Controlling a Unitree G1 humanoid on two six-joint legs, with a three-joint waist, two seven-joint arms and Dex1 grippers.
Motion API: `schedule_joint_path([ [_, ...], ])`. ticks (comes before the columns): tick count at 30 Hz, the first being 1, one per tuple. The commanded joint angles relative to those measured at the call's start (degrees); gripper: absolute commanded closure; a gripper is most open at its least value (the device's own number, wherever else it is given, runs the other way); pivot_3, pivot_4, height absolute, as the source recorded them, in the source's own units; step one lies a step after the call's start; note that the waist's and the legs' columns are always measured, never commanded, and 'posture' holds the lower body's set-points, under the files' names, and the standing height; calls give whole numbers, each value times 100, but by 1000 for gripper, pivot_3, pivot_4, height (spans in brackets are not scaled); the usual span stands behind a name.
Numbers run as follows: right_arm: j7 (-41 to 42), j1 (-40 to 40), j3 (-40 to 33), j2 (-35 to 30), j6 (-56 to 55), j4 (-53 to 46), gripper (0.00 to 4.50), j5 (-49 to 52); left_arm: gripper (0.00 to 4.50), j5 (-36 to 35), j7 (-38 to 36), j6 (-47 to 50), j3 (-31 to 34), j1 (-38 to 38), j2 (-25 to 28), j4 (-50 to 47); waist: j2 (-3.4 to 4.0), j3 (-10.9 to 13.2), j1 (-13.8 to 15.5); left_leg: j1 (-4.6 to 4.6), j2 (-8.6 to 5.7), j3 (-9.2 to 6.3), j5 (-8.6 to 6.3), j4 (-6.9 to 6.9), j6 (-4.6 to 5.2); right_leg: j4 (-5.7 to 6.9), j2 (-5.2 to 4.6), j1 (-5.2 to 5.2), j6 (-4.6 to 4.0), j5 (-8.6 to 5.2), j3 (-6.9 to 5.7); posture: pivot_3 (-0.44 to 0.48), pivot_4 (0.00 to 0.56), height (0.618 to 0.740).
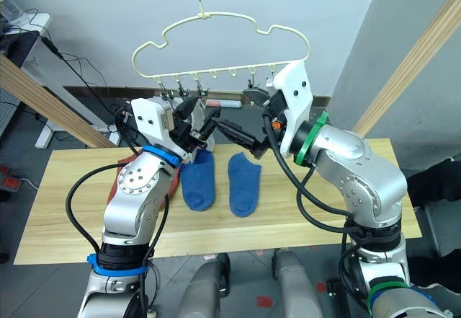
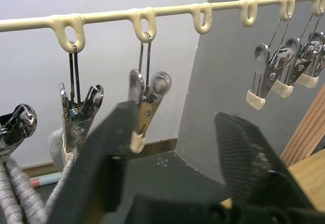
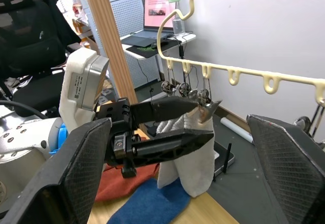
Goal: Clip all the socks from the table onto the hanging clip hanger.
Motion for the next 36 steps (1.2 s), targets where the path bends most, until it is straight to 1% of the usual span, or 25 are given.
schedule_joint_path([
  [1, 20, -82, -61, 5, -127, -121, 0, 151, 2304, 40, 76, -51, 77, -92, -44, -45, 0, 0, 0, 0, 0, 0, 0, 0, 0, 0, 0, 0, 0, 0, 0, -136, 356, 740],
  [15, 23, -110, -28, -5, -161, -110, 0, 136, 2304, 90, 196, -99, 139, -232, -47, 115, 0, 0, 0, 0, 1, -1, 0, 1, 0, 2, 0, 0, -1, 1, -1, -138, 354, 740],
  [26, -15, -184, -33, -21, -116, -131, 0, 256, 2304, 301, 458, -338, 151, -647, -263, 621, -1, -1, 0, -1, -1, -1, 0, 5, 0, 4, 0, 1, -1, 1, -2, -142, 346, 740],
  [36, -31, -173, -20, -57, -126, -132, 0, 271, 2304, 307, 389, -476, 119, -765, -366, 739, -2, -1, 0, -1, 0, -2, 0, 6, 0, 7, -1, 1, -2, 2, -3, -146, 341, 740],
])
